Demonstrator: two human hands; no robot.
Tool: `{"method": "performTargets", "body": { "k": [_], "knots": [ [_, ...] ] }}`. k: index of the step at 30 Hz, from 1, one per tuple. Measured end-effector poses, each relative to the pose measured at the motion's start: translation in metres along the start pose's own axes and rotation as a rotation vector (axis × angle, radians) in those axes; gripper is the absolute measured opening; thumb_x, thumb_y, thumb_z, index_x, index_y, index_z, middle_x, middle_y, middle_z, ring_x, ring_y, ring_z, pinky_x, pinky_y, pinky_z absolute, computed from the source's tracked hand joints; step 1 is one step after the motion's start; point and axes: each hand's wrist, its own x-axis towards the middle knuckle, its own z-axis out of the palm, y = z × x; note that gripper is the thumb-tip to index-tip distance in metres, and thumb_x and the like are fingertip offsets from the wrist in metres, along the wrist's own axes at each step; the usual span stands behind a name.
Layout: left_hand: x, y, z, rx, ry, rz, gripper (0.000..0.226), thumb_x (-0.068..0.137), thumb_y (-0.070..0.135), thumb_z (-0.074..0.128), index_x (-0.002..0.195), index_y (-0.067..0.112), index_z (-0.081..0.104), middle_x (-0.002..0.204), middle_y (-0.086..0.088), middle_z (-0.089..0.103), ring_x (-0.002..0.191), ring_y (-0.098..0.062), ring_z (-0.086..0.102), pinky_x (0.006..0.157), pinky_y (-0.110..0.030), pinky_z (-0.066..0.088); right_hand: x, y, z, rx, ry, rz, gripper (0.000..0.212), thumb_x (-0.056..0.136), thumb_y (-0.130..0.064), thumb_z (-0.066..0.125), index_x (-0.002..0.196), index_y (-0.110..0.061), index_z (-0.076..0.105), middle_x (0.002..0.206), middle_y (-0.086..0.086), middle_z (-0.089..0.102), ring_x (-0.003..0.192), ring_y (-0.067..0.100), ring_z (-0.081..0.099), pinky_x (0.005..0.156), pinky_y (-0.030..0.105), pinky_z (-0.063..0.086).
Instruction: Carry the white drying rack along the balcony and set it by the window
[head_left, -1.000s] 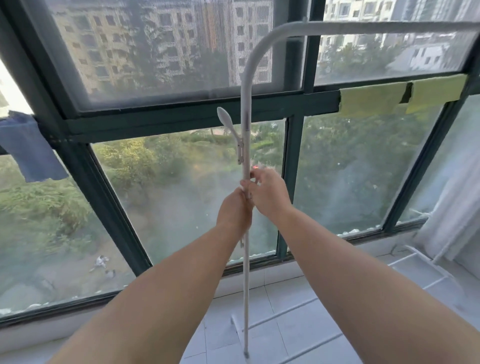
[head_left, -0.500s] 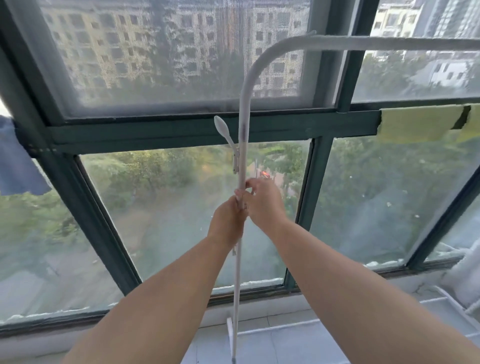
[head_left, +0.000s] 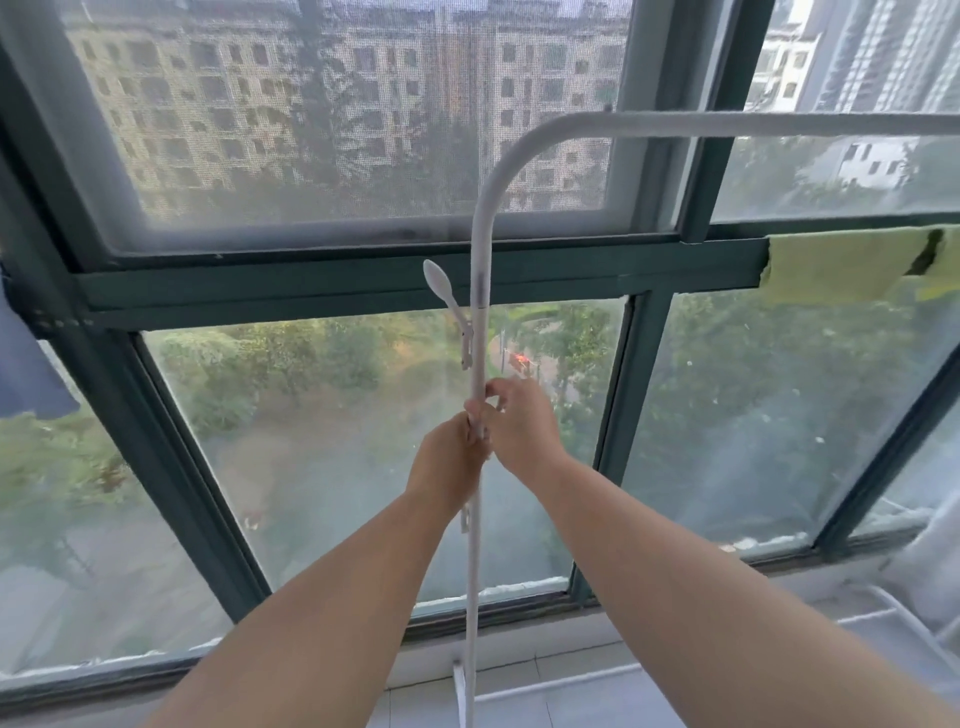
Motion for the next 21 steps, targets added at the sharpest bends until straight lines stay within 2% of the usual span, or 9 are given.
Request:
{"method": "performTargets", "body": {
  "k": [2,4,5,7,10,13,17,18,21],
  "knots": [
    [-0.001,-0.001,0.002,0.036,-0.01,0.058,0.048,0.099,0.003,0.042,0.147,0.002,0.033,0.124,-0.008,0.056,0.11,-0.02,0.057,0.081,-0.017,0.046,-0.001,-0.002,0.002,0.004,0.005,0.011,0.008,0.091,-0.037,0.066,0.09,-0.029,0.068,0.111,0.013,0.066,0.088,0.031,0.069,0.072,0.036,0.054],
    [0.0,-0.01,0.002,0.058,-0.047,0.018,0.048,0.099,0.002,0.04,0.147,0.002,0.031,0.125,-0.008,0.054,0.113,-0.02,0.055,0.085,-0.023,0.048,-0.005,-0.004,0.005,-0.014,0.026,0.009,0.009,0.09,-0.039,0.066,0.09,-0.03,0.067,0.11,0.011,0.066,0.089,0.03,0.069,0.074,0.037,0.054],
    [-0.004,-0.01,0.0,-0.122,-0.046,-0.056,0.041,0.1,0.007,0.043,0.141,0.004,0.041,0.119,-0.006,0.058,0.108,-0.02,0.058,0.081,-0.023,0.048,-0.007,-0.004,0.006,-0.017,0.036,0.017,0.011,0.09,-0.039,0.066,0.092,-0.029,0.068,0.11,0.011,0.066,0.088,0.029,0.068,0.074,0.037,0.053],
    [-0.006,-0.014,-0.001,-0.177,0.007,-0.001,0.023,0.1,0.021,0.05,0.115,0.009,0.061,0.097,-0.001,0.065,0.092,-0.021,0.063,0.069,-0.022,0.046,-0.011,-0.005,0.007,0.003,0.058,0.03,0.017,0.091,-0.038,0.065,0.101,-0.025,0.07,0.112,0.009,0.063,0.081,0.021,0.064,0.072,0.035,0.051],
    [-0.007,-0.021,-0.003,-0.128,-0.005,0.032,0.018,0.099,0.033,0.05,0.094,0.016,0.055,0.077,0.007,0.06,0.076,-0.019,0.06,0.056,-0.024,0.038,-0.021,-0.008,0.004,0.011,0.1,0.03,0.029,0.092,-0.037,0.065,0.117,-0.025,0.069,0.115,0.004,0.06,0.085,0.013,0.059,0.075,0.029,0.045],
    [-0.012,-0.021,-0.01,-0.231,0.011,0.035,0.021,0.099,0.037,0.049,0.1,0.017,0.056,0.09,0.005,0.066,0.076,-0.014,0.061,0.061,-0.027,0.043,-0.038,-0.015,-0.002,0.066,0.157,0.077,0.043,0.092,-0.038,0.066,0.132,-0.025,0.063,0.13,-0.004,0.056,0.112,0.014,0.056,0.09,0.031,0.046],
    [-0.025,-0.009,-0.02,-0.338,0.031,0.052,0.028,0.096,0.035,0.049,0.115,0.015,0.054,0.1,0.001,0.065,0.076,-0.01,0.062,0.055,-0.026,0.044,-0.06,-0.023,-0.004,0.045,0.25,0.09,0.029,0.089,-0.044,0.062,0.116,-0.034,0.066,0.125,-0.002,0.06,0.091,0.013,0.05,0.085,0.035,0.042],
    [-0.028,-0.006,-0.019,-0.356,0.044,0.072,0.033,0.094,0.033,0.05,0.121,0.014,0.052,0.105,0.0,0.064,0.081,-0.012,0.062,0.059,-0.026,0.046,-0.065,-0.024,-0.005,0.068,0.269,0.109,0.033,0.09,-0.044,0.061,0.121,-0.036,0.065,0.126,-0.001,0.057,0.093,0.012,0.053,0.088,0.035,0.043],
    [-0.054,0.004,-0.022,-0.396,0.031,0.127,0.052,0.091,0.033,0.05,0.138,0.015,0.041,0.128,-0.003,0.054,0.102,-0.019,0.057,0.084,-0.038,0.05,-0.095,-0.036,-0.014,0.125,0.34,0.205,0.05,0.093,-0.042,0.061,0.141,-0.028,0.057,0.143,0.003,0.051,0.126,0.02,0.054,0.105,0.039,0.045]
  ]
}}
